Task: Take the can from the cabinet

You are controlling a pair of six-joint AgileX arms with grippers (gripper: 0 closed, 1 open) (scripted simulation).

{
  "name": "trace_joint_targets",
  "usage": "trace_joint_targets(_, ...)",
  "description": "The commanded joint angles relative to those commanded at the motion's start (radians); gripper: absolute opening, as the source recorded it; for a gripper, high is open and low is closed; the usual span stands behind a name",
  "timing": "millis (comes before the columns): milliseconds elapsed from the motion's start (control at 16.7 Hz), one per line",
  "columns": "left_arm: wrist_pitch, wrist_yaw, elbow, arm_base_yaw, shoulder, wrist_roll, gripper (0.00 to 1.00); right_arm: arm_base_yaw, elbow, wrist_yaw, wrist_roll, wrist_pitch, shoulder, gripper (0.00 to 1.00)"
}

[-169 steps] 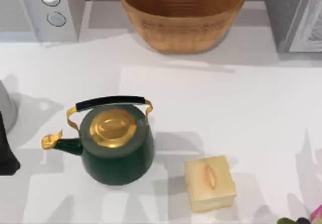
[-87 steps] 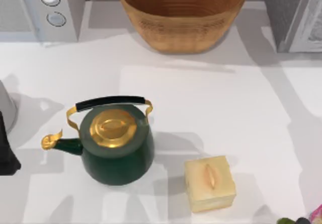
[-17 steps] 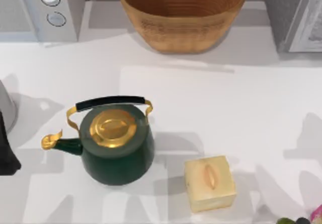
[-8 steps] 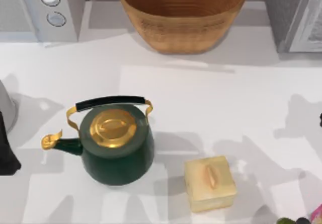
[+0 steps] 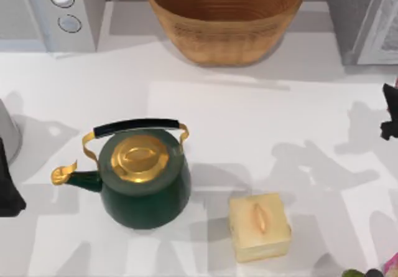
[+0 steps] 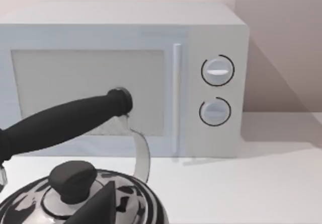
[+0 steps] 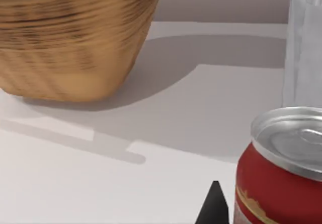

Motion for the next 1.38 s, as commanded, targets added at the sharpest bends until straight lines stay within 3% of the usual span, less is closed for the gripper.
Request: trace_joint_targets(1380, 0.0, 0.0, 0.0, 0.0, 0.0, 0.0, 1.0, -0.098, 0.309, -0.42, -0.03, 0.624, 0.766, 0.0)
